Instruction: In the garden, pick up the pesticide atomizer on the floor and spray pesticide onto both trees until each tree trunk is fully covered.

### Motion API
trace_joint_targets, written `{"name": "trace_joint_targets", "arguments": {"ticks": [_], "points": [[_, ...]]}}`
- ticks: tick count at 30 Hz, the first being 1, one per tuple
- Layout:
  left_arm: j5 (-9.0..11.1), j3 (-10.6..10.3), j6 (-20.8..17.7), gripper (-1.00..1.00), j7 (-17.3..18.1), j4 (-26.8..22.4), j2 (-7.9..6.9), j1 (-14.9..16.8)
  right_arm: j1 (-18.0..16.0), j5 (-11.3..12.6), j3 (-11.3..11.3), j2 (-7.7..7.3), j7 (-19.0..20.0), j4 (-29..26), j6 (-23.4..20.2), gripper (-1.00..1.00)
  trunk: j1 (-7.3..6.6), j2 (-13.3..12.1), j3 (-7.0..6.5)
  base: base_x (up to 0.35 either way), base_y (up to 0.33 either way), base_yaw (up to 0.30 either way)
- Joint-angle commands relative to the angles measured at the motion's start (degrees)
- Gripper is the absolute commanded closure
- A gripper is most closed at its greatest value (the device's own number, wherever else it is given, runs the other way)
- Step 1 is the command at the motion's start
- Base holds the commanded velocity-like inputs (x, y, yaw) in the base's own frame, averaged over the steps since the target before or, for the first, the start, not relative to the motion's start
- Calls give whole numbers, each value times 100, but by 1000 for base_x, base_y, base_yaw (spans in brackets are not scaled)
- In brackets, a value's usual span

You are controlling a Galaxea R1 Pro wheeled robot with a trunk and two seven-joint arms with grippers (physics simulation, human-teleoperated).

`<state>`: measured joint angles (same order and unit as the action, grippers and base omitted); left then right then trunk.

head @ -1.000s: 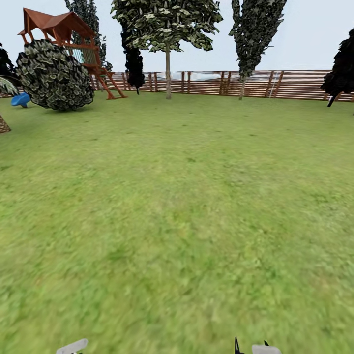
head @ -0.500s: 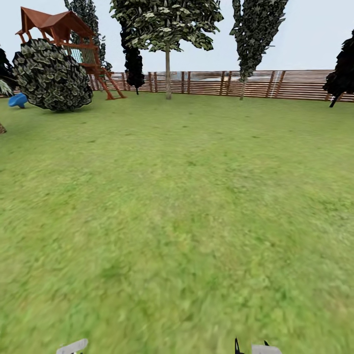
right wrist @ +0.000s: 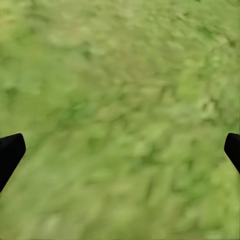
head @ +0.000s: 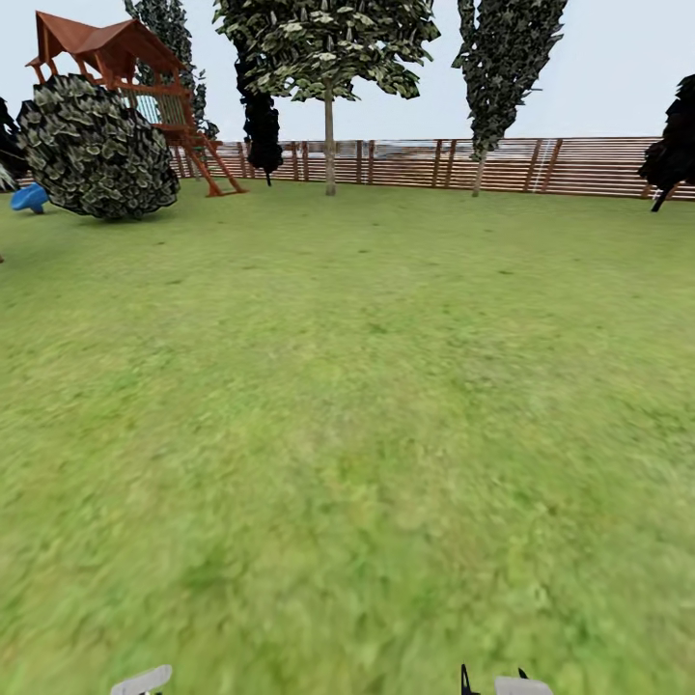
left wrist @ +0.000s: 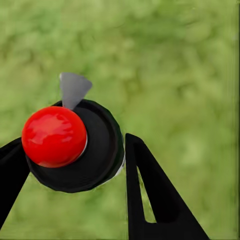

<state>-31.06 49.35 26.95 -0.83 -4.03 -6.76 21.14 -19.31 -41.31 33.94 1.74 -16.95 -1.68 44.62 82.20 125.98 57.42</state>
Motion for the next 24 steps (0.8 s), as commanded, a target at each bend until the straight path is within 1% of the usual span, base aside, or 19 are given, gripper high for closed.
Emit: {"name": "trace_joint_targets", "arguments": {"ticks": [1, 24], "points": [[-58, 48, 21, 100, -5, 7, -1, 4, -2, -61, 25, 1, -44, 1, 4, -100, 3, 2, 5, 338, 0, 0], [-58, 53, 21, 100, -5, 8, -1, 4, -2, -62, 25, 1, -45, 1, 3, -100, 3, 2, 5, 338, 0, 0]]}}
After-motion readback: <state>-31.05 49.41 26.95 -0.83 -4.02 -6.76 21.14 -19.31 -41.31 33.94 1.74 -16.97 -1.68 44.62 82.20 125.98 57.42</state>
